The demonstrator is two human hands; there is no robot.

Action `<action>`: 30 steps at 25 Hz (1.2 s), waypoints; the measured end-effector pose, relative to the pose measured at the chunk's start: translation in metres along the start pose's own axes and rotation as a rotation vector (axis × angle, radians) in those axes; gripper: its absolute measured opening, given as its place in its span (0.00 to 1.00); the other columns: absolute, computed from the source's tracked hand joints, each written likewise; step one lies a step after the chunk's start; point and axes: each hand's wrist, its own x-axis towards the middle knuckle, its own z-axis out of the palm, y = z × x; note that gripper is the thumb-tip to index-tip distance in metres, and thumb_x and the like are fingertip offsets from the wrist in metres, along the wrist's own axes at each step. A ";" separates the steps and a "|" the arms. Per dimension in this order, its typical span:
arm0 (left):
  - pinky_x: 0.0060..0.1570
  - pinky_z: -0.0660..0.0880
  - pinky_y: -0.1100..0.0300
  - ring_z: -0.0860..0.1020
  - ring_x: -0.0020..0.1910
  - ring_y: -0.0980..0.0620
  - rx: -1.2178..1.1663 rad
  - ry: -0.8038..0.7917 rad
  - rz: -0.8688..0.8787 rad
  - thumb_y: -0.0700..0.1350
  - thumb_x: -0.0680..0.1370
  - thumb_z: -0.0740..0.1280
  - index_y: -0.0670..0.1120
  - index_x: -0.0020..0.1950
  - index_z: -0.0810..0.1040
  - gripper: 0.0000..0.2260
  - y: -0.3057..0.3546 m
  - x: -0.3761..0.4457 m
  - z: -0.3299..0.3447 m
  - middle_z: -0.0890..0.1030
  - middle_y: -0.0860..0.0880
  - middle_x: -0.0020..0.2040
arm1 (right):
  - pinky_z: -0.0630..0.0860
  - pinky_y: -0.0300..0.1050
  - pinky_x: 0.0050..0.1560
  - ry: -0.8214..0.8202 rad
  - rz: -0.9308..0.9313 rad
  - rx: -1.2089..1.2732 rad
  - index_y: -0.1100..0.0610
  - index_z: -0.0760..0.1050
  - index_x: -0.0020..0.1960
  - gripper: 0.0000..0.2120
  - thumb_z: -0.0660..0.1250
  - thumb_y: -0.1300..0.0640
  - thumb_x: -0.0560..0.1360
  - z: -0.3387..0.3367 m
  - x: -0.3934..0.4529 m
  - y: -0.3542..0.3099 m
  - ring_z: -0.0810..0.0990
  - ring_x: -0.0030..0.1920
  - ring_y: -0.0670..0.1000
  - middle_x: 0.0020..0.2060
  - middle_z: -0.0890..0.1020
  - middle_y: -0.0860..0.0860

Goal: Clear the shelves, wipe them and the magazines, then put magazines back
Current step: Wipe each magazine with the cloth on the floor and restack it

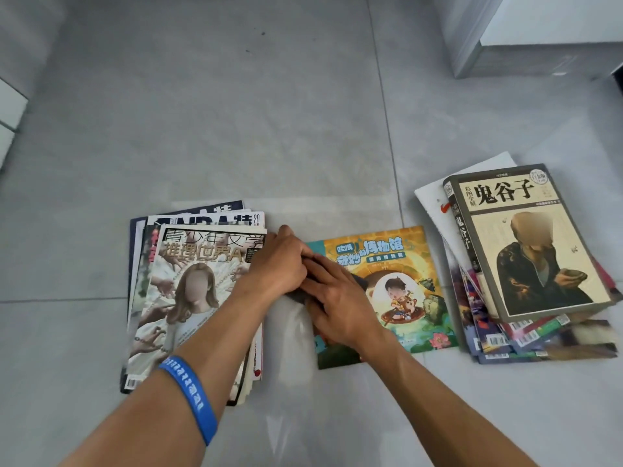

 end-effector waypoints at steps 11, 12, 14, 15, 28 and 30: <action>0.73 0.60 0.57 0.59 0.76 0.47 0.024 0.056 0.126 0.41 0.73 0.67 0.48 0.74 0.66 0.29 -0.005 -0.017 0.022 0.56 0.49 0.80 | 0.63 0.55 0.74 0.125 0.094 0.021 0.47 0.70 0.74 0.23 0.61 0.52 0.78 0.013 -0.110 -0.010 0.58 0.79 0.54 0.78 0.63 0.47; 0.74 0.57 0.59 0.56 0.77 0.48 0.015 0.034 0.131 0.43 0.73 0.68 0.48 0.75 0.64 0.31 -0.006 -0.017 0.022 0.53 0.48 0.80 | 0.63 0.56 0.75 0.148 0.154 0.042 0.48 0.70 0.74 0.23 0.60 0.52 0.79 0.012 -0.100 -0.006 0.58 0.79 0.54 0.78 0.63 0.47; 0.74 0.54 0.60 0.52 0.79 0.50 -0.004 -0.026 0.143 0.47 0.72 0.71 0.48 0.77 0.61 0.35 -0.007 -0.018 0.018 0.50 0.47 0.81 | 0.63 0.56 0.75 0.209 0.270 0.078 0.51 0.72 0.73 0.22 0.60 0.54 0.79 0.003 -0.063 0.003 0.59 0.78 0.56 0.77 0.65 0.50; 0.75 0.53 0.59 0.50 0.79 0.50 -0.019 -0.045 0.142 0.50 0.71 0.73 0.48 0.78 0.58 0.39 -0.006 -0.019 0.017 0.48 0.47 0.81 | 0.63 0.56 0.75 0.230 0.310 0.086 0.51 0.72 0.72 0.23 0.61 0.55 0.78 -0.002 -0.042 0.010 0.60 0.78 0.57 0.77 0.66 0.51; 0.70 0.67 0.47 0.46 0.79 0.48 0.022 0.020 0.028 0.59 0.65 0.78 0.45 0.77 0.52 0.51 0.014 -0.025 0.031 0.46 0.47 0.81 | 0.65 0.64 0.73 0.317 0.488 -0.120 0.57 0.70 0.74 0.25 0.59 0.53 0.78 -0.026 -0.009 0.043 0.62 0.76 0.64 0.76 0.67 0.58; 0.71 0.66 0.48 0.46 0.80 0.48 0.035 0.027 0.032 0.59 0.67 0.77 0.45 0.78 0.52 0.50 0.014 -0.025 0.031 0.46 0.47 0.81 | 0.65 0.62 0.73 0.152 0.233 -0.111 0.55 0.69 0.74 0.24 0.60 0.54 0.78 -0.011 -0.009 0.027 0.63 0.76 0.62 0.76 0.67 0.56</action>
